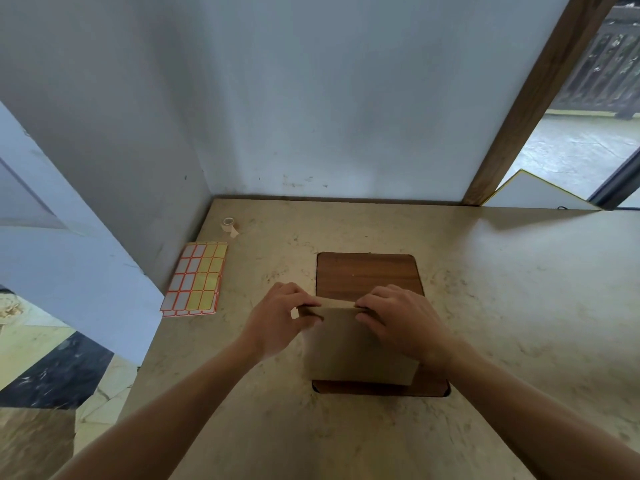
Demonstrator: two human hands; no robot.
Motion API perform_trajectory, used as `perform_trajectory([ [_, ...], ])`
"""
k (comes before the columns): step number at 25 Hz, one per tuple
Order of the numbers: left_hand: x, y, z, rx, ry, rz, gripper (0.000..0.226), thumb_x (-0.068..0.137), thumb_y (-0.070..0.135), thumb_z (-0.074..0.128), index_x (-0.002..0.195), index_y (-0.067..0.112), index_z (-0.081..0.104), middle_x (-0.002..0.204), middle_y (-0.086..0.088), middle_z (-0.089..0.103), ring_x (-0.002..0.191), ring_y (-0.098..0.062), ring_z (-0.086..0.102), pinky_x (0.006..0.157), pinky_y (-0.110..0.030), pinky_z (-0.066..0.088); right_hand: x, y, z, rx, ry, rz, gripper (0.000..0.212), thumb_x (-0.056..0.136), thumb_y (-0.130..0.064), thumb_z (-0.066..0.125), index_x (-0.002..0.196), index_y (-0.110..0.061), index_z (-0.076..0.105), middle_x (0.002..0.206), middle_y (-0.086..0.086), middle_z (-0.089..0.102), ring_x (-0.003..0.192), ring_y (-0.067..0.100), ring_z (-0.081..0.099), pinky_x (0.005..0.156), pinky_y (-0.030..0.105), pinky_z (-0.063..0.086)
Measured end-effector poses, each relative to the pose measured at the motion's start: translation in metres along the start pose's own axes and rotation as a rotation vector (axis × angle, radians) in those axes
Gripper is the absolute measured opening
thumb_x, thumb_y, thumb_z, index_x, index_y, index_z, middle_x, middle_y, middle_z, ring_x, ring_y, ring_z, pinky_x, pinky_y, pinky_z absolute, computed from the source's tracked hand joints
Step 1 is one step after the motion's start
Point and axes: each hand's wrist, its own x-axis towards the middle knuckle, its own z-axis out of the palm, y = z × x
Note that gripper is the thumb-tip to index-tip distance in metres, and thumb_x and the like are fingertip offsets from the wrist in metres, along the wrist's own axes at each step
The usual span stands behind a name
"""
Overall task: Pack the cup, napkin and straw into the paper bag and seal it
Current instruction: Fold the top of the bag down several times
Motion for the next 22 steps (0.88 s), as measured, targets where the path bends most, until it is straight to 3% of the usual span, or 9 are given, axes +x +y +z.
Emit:
perform_trajectory([
  [7, 0.008, -0.004, -0.008, -0.073, -0.029, 0.019, 0.024, 0.081, 0.03, 0.075, 0.104, 0.034, 0.073, 0.087, 0.014, 0.062, 0.085, -0.007, 0.049, 0.075, -0.028, 0.042, 0.039, -0.042, 0.02, -0.021, 0.038, -0.01, 0.03, 0.097, -0.046, 0.043, 0.105, -0.03, 0.067, 0.1, -0.011, 0.067, 0.081, 0.009, 0.055, 0.066, 0.029, 0.05],
  [12, 0.01, -0.034, -0.016, -0.261, -0.052, -0.03, 0.021, 0.078, 0.037, 0.076, 0.097, 0.043, 0.07, 0.097, 0.02, 0.066, 0.094, -0.003, 0.056, 0.08, -0.033, 0.048, 0.034, -0.028, 0.012, 0.064, -0.005, 0.023, 0.015, 0.093, -0.036, 0.057, 0.105, -0.032, 0.065, 0.096, -0.014, 0.063, 0.08, 0.002, 0.053, 0.067, 0.019, 0.045],
  [15, 0.012, -0.048, -0.007, -0.249, -0.049, -0.055, 0.03, 0.081, 0.035, 0.074, 0.11, 0.04, 0.067, 0.11, 0.014, 0.065, 0.099, -0.002, 0.055, 0.087, -0.035, 0.049, 0.027, -0.024, 0.007, 0.073, -0.035, 0.002, 0.022, 0.091, -0.038, 0.054, 0.112, -0.035, 0.06, 0.098, -0.015, 0.059, 0.084, 0.002, 0.055, 0.068, 0.021, 0.05],
  [18, 0.024, -0.049, 0.006, -0.238, -0.054, 0.016, 0.037, 0.084, 0.036, 0.071, 0.12, 0.04, 0.063, 0.118, 0.012, 0.062, 0.104, -0.004, 0.051, 0.087, -0.028, 0.046, 0.029, -0.03, 0.007, 0.063, -0.048, -0.03, 0.026, 0.089, -0.04, 0.049, 0.114, -0.037, 0.058, 0.097, -0.014, 0.057, 0.081, 0.002, 0.052, 0.061, 0.023, 0.05],
  [22, 0.038, -0.046, 0.018, -0.267, -0.048, 0.131, 0.024, 0.083, 0.029, 0.071, 0.107, 0.034, 0.071, 0.103, 0.014, 0.066, 0.092, 0.0, 0.05, 0.079, -0.02, 0.04, 0.034, -0.04, 0.01, -0.003, 0.011, 0.001, 0.026, 0.085, -0.044, 0.049, 0.109, -0.035, 0.057, 0.098, -0.011, 0.059, 0.082, 0.006, 0.055, 0.059, 0.021, 0.048],
])
